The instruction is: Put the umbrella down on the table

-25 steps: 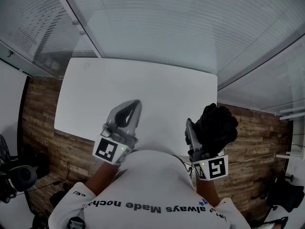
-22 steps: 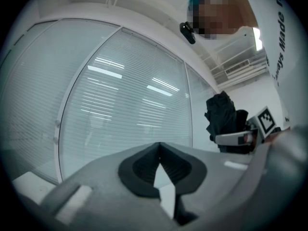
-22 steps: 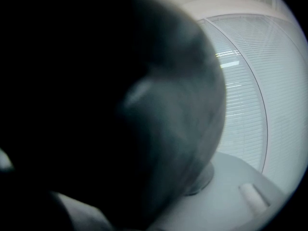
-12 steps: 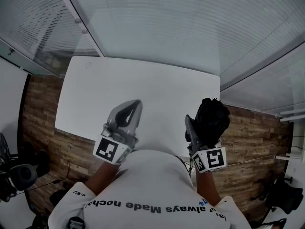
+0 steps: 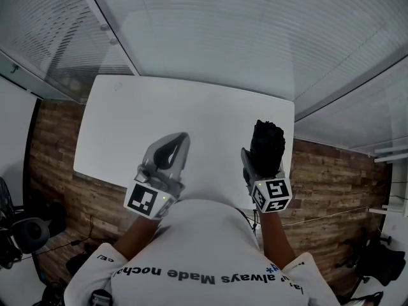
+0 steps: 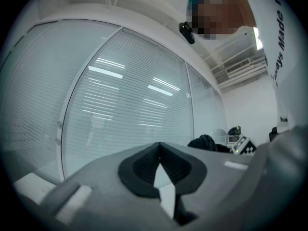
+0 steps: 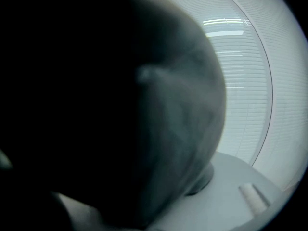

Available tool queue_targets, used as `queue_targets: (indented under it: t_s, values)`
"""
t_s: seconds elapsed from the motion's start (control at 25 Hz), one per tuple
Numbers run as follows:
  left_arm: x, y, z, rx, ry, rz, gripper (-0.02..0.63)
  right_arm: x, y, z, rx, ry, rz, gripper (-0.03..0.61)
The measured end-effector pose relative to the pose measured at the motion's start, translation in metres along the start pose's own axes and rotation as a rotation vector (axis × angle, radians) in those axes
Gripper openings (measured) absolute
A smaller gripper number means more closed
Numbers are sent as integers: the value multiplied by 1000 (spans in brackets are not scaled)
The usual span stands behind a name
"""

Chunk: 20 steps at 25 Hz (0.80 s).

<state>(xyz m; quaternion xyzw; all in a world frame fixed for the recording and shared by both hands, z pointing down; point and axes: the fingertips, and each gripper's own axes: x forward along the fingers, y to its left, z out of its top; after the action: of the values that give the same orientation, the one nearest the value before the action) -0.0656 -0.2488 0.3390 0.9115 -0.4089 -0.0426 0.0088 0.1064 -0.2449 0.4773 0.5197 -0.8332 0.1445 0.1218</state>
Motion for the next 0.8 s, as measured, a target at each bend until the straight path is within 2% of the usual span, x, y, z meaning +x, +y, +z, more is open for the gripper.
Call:
queue_targets:
  t_s: [0.8]
  values:
    - [-8, -4, -1, -4, 2, 3, 3, 73, -21, -136, 49, 384, 27, 232]
